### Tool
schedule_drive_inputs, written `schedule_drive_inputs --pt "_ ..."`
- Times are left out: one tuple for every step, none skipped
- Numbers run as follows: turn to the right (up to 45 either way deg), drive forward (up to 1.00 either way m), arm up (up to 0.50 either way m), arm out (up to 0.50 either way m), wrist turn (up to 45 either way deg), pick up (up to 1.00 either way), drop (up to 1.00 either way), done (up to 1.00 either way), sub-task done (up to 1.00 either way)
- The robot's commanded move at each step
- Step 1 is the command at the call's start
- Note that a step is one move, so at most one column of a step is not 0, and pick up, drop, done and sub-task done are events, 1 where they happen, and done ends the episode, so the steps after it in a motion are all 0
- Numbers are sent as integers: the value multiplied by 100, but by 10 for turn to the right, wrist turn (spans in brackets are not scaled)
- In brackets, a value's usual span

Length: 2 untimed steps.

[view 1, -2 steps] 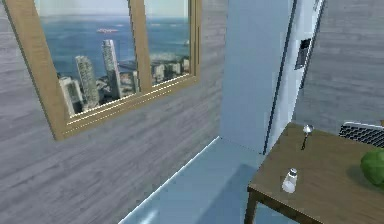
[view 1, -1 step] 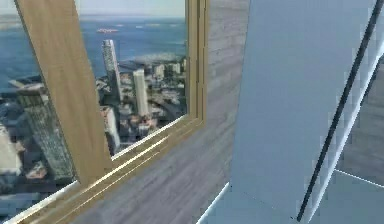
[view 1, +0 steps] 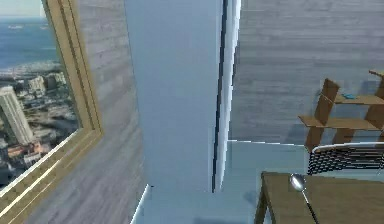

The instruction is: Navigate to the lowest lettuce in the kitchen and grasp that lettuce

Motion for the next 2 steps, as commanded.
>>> schedule_drive_inputs --pt "0 55 0 0 0 0 0 0 0" --pt "0 0 50 0 0 0 0 0 0"
